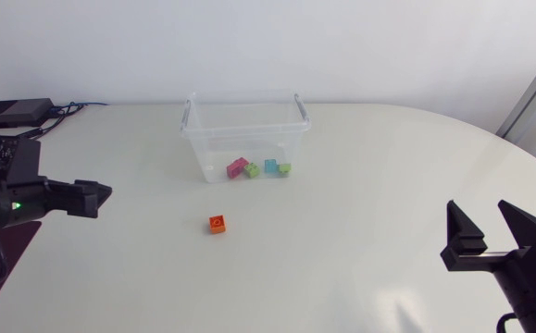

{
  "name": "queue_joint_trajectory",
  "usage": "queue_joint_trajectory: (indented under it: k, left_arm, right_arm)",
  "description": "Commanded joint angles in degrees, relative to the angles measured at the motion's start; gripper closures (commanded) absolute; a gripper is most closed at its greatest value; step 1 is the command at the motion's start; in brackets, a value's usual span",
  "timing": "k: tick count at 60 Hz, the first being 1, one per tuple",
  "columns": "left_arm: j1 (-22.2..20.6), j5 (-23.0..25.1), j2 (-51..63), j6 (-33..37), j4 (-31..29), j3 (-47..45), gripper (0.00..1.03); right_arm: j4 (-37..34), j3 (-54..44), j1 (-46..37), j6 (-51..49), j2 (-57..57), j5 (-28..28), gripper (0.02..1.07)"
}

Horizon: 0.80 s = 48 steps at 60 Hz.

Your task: Place the duplo bricks in the container

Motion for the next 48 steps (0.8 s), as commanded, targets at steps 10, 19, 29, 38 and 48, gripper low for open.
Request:
queue_joint_trajectory:
  k: [10,19,29,38,48]
  left_arm:
    - [-0.16,0.32,4.43,7.48,-0.71,4.0,0.04]
    - [-1.48,0.32,8.56,11.87,-1.94,4.53,0.04]
    - [-7.63,0.32,11.64,20.13,-1.94,4.53,0.04]
    - [-11.24,0.41,17.88,24.7,-3.43,6.55,0.04]
    - [-15.98,0.67,24.3,30.15,-5.1,9.72,0.04]
  right_arm:
    - [-0.47,-1.28,-0.31,-0.92,-0.43,-0.13,0.06]
    - [-0.47,-1.28,-0.31,-0.92,-0.43,-0.13,0.06]
    - [-0.38,-1.28,-0.31,-0.92,-0.43,-0.13,0.06]
    - [-0.38,-1.28,-0.4,-0.92,-0.43,-0.13,0.06]
    - [-0.47,-1.28,-0.31,-1.01,-0.43,-0.13,0.06]
